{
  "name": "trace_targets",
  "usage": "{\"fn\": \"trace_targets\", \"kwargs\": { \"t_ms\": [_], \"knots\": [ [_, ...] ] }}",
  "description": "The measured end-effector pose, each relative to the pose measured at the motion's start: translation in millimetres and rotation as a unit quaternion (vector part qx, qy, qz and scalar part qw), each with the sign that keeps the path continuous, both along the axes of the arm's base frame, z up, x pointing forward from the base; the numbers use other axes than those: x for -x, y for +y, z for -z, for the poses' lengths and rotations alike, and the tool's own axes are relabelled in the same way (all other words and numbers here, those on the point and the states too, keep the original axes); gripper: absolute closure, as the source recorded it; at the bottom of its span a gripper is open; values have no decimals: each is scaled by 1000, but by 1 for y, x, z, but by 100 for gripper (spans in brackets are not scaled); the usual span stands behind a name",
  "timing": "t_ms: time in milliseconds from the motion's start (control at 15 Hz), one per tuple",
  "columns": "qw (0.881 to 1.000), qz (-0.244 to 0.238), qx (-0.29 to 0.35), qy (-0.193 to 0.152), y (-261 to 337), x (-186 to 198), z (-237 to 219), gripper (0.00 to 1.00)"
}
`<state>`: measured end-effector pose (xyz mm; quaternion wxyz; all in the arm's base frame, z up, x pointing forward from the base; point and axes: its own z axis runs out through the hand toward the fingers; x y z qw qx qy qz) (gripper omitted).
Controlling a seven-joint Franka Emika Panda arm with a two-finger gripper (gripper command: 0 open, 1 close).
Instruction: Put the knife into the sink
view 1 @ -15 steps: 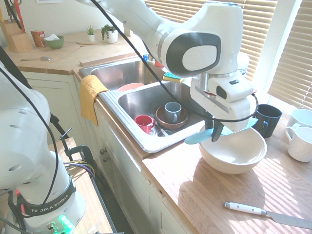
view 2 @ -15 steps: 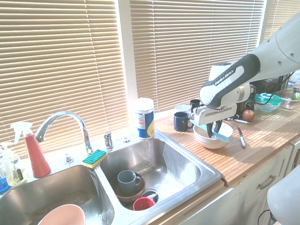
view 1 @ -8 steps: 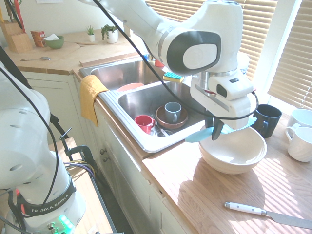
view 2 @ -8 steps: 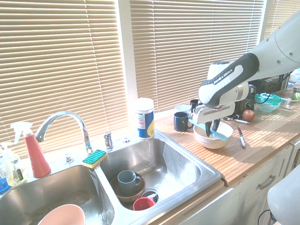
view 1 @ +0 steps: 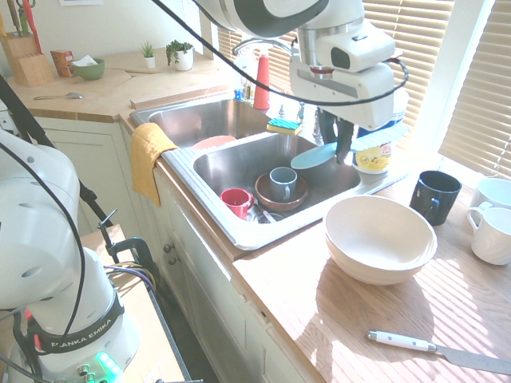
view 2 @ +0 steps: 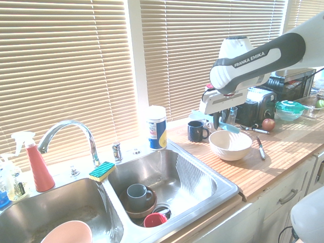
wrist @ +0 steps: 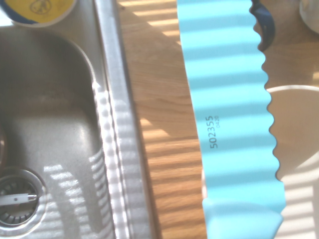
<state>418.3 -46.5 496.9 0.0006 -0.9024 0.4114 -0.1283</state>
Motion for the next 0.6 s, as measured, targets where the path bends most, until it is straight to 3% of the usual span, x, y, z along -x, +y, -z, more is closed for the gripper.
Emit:
{"fn": "trace_targets", "kwargs": {
  "t_ms": [267, 600],
  "knots": [
    [999, -36, 14, 13, 90, -1, 28, 100],
    [997, -52, 22, 49, 150, 4, 108, 100]
  ]
}}
